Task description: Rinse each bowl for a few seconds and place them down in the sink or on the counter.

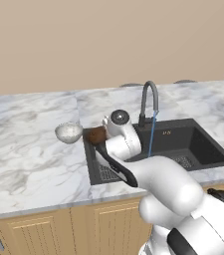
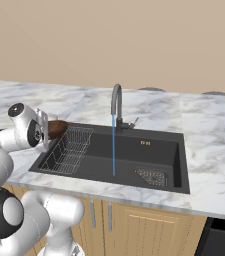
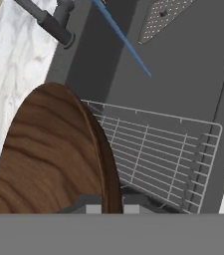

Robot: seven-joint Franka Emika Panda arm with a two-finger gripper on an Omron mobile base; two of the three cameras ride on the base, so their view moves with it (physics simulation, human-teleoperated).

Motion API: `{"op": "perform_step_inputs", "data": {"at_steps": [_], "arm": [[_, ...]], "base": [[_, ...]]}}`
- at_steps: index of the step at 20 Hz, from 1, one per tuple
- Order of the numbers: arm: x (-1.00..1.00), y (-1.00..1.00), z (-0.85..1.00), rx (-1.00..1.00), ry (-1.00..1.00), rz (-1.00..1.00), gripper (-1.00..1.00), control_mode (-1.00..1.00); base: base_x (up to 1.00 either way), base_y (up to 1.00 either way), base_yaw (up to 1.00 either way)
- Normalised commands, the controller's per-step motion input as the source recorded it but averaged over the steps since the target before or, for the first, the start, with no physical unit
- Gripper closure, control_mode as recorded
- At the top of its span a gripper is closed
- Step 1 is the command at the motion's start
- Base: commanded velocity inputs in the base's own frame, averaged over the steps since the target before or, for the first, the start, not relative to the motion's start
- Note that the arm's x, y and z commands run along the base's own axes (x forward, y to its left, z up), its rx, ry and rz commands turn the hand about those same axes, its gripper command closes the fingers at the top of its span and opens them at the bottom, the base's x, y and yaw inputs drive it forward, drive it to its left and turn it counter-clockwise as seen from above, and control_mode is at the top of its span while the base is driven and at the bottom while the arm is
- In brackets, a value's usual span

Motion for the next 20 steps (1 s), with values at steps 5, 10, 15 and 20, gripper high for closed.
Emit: {"op": "perform_step_inputs", "data": {"at_steps": [5, 10, 15, 20], "arm": [[-0.07, 0.32, 0.00, -0.01, 0.01, 0.12, 1.00, -1.00], [-0.03, 0.35, 0.00, -0.02, 0.00, 0.11, 1.00, -1.00], [-0.01, 0.34, 0.00, -0.02, 0.00, 0.11, 1.00, -1.00], [-0.01, 0.25, -0.05, -0.01, 0.00, 0.10, 1.00, -1.00]], "base": [[0.00, 0.00, 0.00], [0.00, 0.00, 0.00], [0.00, 0.00, 0.00], [0.00, 0.00, 0.00]]}}
